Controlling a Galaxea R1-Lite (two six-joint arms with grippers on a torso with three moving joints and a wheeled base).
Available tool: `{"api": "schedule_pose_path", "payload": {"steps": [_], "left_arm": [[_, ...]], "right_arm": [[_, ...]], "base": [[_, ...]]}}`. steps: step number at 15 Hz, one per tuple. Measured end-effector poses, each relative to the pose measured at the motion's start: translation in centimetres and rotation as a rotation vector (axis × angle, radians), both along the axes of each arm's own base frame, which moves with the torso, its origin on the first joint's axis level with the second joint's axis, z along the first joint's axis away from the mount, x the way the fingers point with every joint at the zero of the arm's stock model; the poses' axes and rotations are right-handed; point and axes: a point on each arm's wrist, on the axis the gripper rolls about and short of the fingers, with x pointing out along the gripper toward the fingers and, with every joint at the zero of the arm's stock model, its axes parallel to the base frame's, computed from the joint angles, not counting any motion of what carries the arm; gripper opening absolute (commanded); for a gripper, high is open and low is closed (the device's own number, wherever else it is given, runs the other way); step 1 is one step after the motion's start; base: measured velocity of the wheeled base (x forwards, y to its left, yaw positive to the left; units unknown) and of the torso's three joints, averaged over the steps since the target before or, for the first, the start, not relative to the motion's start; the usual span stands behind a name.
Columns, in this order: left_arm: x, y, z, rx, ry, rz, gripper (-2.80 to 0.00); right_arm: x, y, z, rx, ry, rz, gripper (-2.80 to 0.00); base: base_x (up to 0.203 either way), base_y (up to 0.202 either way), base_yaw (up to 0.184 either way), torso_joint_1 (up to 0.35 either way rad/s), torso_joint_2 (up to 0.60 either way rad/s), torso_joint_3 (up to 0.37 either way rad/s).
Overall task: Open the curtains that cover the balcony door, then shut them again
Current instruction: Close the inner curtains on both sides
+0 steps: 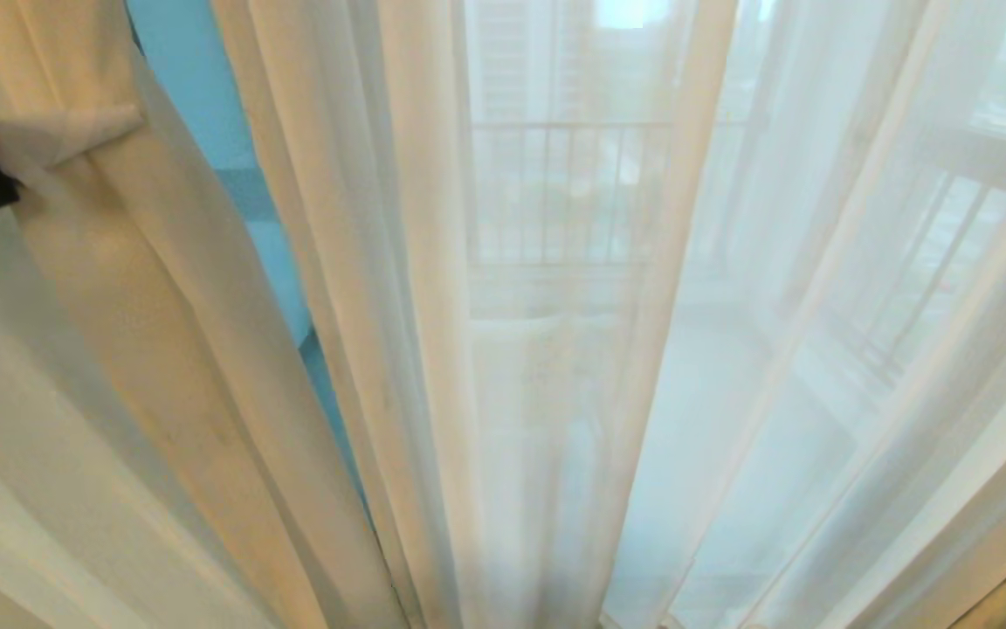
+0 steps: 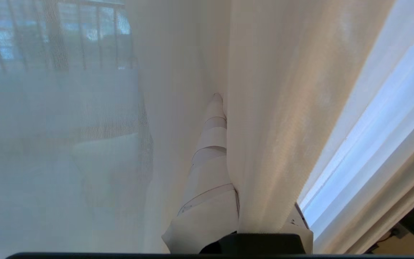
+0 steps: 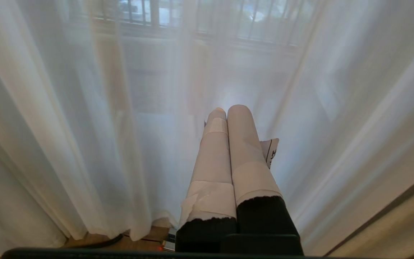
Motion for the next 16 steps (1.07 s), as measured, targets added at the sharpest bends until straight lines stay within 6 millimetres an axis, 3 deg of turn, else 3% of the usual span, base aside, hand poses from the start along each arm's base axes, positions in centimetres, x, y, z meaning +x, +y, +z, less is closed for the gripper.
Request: {"api": "schedule_pose_path", "payload": {"steps": [16], "left_arm": [[0.02,0.05,-0.05,0.000,0.001,0.003,-2.80]], "right_arm": [[0.00,0.00,0.00,0.000,0.000,0.000,-2.80]], "base": [[0.000,-0.187,0.002,0.001,0.00,0.002]]}}
